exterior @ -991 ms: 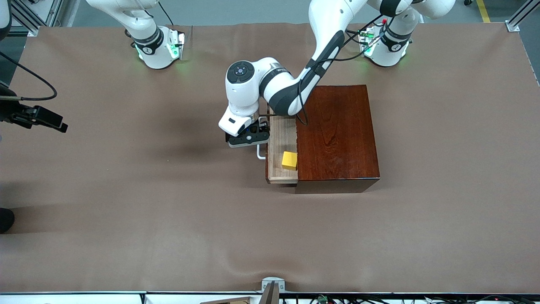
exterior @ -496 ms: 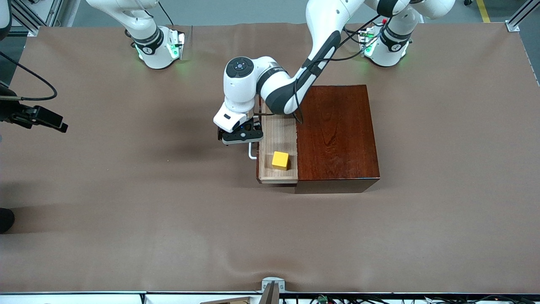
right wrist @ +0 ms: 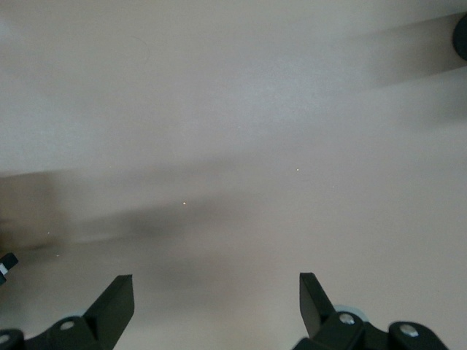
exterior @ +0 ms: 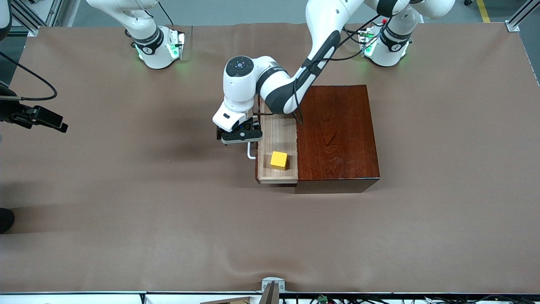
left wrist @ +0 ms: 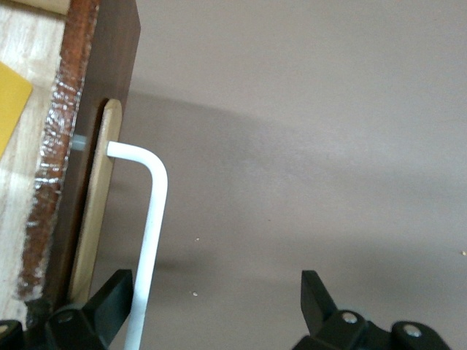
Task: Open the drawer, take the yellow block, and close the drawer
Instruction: 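Pull the drawer open by its handle with the left gripper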
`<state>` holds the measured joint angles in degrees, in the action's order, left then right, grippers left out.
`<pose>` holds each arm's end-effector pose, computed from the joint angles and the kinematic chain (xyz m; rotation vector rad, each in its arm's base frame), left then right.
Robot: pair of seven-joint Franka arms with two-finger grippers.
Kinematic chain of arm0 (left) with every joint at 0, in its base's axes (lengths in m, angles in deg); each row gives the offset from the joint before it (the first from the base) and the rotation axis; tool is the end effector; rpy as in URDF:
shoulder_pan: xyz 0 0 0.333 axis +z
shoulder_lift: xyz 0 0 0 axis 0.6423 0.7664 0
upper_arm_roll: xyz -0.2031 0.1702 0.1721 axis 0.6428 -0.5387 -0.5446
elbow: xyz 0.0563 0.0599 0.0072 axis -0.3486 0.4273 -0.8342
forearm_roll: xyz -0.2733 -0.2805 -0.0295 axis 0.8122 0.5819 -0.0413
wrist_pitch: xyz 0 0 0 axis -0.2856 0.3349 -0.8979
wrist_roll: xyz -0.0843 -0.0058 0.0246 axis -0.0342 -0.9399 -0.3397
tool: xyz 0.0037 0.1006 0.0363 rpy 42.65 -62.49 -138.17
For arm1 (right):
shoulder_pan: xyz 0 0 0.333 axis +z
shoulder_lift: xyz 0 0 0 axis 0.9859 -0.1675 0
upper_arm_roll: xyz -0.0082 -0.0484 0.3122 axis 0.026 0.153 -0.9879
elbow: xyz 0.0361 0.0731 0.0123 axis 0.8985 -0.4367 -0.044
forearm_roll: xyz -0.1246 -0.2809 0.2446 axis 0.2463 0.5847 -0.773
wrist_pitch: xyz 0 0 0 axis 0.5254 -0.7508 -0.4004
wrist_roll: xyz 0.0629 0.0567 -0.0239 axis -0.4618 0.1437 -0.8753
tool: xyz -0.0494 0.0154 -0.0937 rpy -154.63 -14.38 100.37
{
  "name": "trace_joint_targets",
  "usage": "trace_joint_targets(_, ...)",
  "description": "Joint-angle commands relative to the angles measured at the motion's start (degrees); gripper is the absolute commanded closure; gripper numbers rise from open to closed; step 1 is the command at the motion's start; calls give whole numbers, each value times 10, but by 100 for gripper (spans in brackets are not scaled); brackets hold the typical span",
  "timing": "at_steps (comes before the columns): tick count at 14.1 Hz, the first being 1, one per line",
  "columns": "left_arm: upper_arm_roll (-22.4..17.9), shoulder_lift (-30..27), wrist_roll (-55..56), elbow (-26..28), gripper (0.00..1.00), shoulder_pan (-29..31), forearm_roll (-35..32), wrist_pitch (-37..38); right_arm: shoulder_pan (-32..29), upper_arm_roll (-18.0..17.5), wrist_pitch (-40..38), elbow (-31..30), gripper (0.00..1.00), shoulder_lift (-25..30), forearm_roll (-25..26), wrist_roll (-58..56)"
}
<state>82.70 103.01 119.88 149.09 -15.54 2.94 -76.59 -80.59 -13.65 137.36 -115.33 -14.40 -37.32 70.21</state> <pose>0.4498 -0.6285 0.3003 2.9450 0.2408 0.2821 0.5791 -0.0253 0.6114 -3.1006 0.2220 0.0658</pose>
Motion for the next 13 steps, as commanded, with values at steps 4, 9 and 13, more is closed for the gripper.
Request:
trace_joint_targets(4, 1, -2, 32, -24, 0, -10, 8, -19, -5, -5, -4, 0, 0, 5, 0, 0)
trace_joint_targets(9, 0, -28, 32, -22, 0, -5, 8, -12, -5, -5, -4, 0, 0, 5, 0, 0)
trace_joint_targets(13, -2, -64, 32, -20, 0, 5, 7, 51, -5, -5, -4, 0, 0, 5, 0, 0)
